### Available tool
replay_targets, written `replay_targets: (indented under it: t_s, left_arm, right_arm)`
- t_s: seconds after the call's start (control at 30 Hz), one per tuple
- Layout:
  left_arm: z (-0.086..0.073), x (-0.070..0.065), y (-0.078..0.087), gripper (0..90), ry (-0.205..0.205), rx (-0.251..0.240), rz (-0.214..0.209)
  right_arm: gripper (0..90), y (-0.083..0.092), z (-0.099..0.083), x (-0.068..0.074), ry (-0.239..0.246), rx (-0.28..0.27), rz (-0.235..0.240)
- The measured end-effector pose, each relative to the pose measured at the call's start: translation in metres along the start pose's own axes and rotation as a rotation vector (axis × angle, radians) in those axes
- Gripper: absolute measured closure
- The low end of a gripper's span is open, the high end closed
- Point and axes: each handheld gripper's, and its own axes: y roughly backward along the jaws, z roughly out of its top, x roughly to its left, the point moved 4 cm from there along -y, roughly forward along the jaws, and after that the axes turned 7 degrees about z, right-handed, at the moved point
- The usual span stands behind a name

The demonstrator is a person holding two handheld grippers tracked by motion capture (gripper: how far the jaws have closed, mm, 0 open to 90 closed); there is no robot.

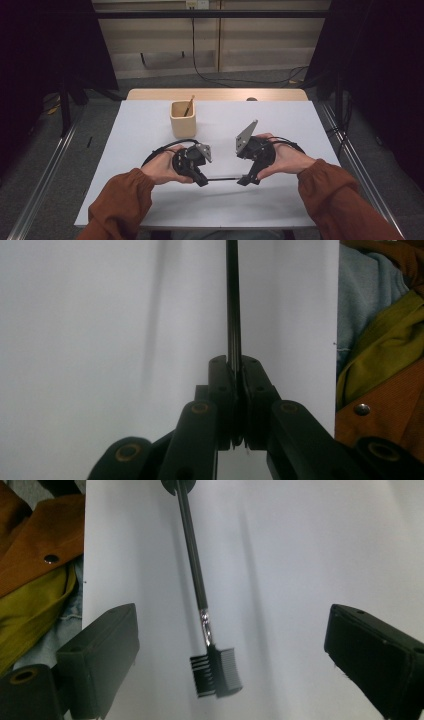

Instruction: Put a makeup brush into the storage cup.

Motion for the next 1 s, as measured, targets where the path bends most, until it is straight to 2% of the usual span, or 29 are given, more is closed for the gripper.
replay_targets:
  t_s: [0.07, 0.1, 0.13, 0.4, 0.47, 0.5, 0.67, 0.77, 0.83, 1.0]
  left_arm:
    - [-0.003, 0.001, 0.002, 85.6, -0.006, 0.003, 0.008]
    - [-0.004, 0.0, 0.003, 85.6, 0.014, -0.009, 0.003]
    - [-0.005, 0.002, 0.004, 85.6, -0.005, 0.001, 0.011]
    - [-0.014, 0.003, 0.009, 85.6, 0.014, -0.014, 0.017]
    - [-0.017, 0.003, 0.009, 85.6, 0.033, -0.018, 0.017]
    - [-0.018, 0.004, 0.009, 85.6, 0.027, -0.014, 0.015]
    - [-0.022, 0.002, 0.014, 85.5, 0.041, -0.058, 0.022]
    - [-0.024, 0.003, 0.016, 85.6, 0.066, -0.083, 0.028]
    - [-0.026, 0.003, 0.017, 85.6, 0.061, -0.085, 0.028]
    - [-0.031, 0.002, 0.017, 85.5, 0.084, -0.102, 0.03]
  right_arm:
    - [6.6, 0.002, -0.003, 0.0, -0.003, -0.017, -0.008]
    - [6.8, 0.004, -0.005, 0.0, -0.004, -0.022, -0.007]
    - [6.8, 0.006, -0.007, 0.0, -0.011, -0.036, -0.013]
    - [7.0, 0.014, -0.021, 0.002, -0.041, -0.094, -0.034]
    - [7.1, 0.015, -0.024, 0.003, -0.045, -0.104, -0.037]
    - [7.2, 0.016, -0.026, 0.003, -0.049, -0.111, -0.04]
    - [5.5, 0.019, -0.035, 0.005, -0.065, -0.135, -0.063]
    - [2.5, 0.022, -0.039, 0.007, -0.067, -0.164, -0.077]
    - [3.2, 0.024, -0.042, 0.01, -0.07, -0.182, -0.08]
    - [3.9, 0.027, -0.046, 0.01, -0.089, -0.231, -0.11]
